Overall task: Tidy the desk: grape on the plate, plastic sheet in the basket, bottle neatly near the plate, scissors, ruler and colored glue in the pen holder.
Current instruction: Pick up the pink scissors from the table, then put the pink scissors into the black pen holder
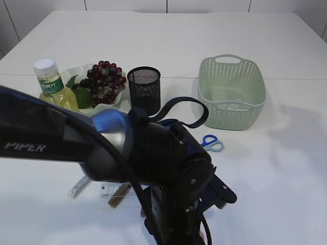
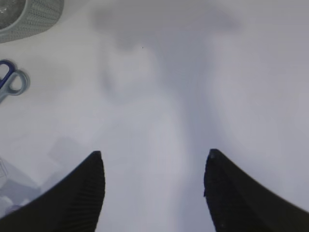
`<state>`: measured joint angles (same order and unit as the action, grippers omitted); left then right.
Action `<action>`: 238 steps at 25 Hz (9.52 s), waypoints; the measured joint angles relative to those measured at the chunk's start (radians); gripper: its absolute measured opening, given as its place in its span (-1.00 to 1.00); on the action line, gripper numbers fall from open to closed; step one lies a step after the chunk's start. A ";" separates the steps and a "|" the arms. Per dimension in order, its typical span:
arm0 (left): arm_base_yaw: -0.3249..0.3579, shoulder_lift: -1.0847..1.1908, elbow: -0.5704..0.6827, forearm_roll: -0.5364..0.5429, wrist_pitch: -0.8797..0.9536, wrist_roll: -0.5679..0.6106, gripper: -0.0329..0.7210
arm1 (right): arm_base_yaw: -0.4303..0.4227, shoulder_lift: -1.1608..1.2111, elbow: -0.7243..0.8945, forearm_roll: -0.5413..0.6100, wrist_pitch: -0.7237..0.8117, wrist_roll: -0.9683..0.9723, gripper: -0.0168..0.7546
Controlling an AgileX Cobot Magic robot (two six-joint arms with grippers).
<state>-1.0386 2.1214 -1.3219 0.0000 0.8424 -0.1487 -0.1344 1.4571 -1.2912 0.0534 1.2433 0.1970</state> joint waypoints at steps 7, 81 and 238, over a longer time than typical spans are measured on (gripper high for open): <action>0.000 0.009 -0.002 0.000 0.003 0.000 -0.03 | 0.000 0.000 0.000 0.000 0.000 0.000 0.36; 0.025 -0.025 -0.010 0.000 0.012 -0.006 -0.52 | -0.002 0.000 0.000 0.000 0.000 0.000 0.36; 0.625 0.071 -0.113 0.091 -1.331 -0.028 -0.51 | -0.002 0.000 0.000 -0.020 0.000 0.000 0.36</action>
<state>-0.4132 2.1924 -1.4345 0.0907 -0.4885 -0.1765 -0.1359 1.4571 -1.2912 0.0332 1.2433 0.1970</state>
